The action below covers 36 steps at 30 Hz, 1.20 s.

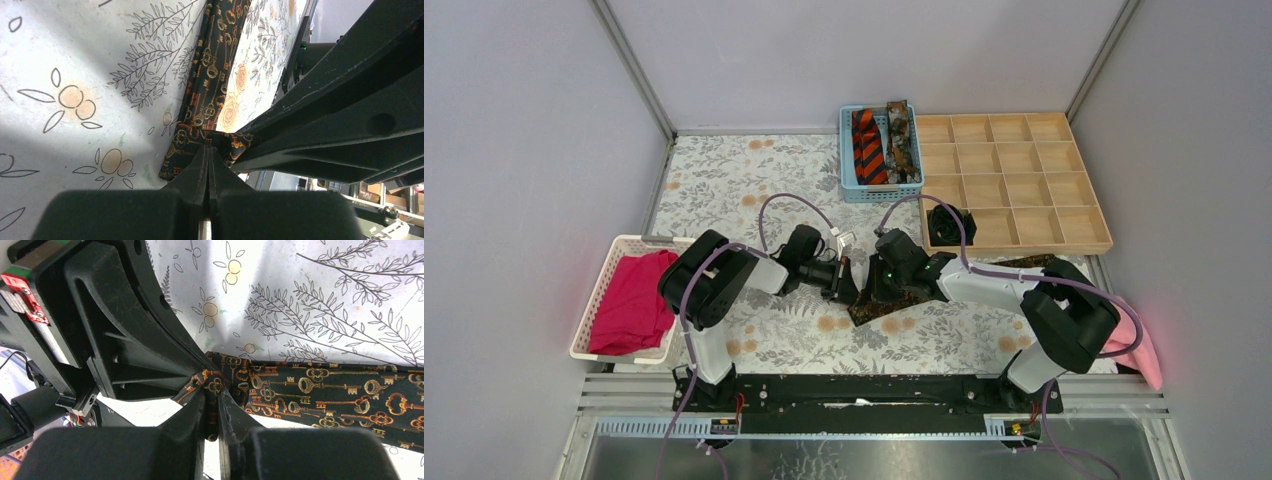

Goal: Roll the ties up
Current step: Roll the tie at the center of the board.

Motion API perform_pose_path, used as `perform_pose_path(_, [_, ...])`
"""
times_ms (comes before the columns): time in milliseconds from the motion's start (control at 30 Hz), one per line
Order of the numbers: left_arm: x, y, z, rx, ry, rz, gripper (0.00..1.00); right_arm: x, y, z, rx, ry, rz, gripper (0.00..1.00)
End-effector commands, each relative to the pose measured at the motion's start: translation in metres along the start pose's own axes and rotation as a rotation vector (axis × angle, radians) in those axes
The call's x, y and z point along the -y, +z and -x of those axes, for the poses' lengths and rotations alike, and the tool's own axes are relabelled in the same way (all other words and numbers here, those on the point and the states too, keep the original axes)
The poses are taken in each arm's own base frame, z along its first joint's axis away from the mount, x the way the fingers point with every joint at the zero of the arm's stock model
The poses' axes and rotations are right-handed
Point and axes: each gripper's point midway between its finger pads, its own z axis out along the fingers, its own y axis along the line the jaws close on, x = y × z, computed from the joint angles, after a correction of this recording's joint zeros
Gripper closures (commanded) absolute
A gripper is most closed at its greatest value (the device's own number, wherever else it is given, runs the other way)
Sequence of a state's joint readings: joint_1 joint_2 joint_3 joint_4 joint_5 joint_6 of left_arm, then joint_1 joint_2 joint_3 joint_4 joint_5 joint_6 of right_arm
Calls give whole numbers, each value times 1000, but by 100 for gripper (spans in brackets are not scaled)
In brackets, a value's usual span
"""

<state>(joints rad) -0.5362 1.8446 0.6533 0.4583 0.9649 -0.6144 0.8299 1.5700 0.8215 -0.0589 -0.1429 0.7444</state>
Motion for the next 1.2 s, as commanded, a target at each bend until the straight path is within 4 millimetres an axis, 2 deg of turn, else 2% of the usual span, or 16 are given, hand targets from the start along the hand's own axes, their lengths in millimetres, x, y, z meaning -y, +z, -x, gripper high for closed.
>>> perform_pose_path(0, [44,1,-2,-62,91,-187,98,-39,-5,55,203,6,118,90])
perform_pose_path(200, [41,3,8,-47,89,-151,98,-25,-12,58,221,3,38,90])
perform_pose_path(433, [34,7,36,-11,103,-47,97,-8,-18,52,251,41,-1,90])
perform_pose_path(533, [33,10,50,1,111,-12,96,-9,-23,51,262,78,24,91])
perform_pose_path(733, [25,12,68,19,132,66,94,-29,-35,41,221,167,133,93])
perform_pose_path(900, [4,11,76,48,117,188,89,-32,-39,34,196,215,160,96])
perform_pose_path(1000, [-5,7,77,80,105,251,89,-24,-34,28,181,255,138,96])
perform_pose_path(1167, [-11,0,67,78,99,291,90,-11,-28,18,192,339,137,97])
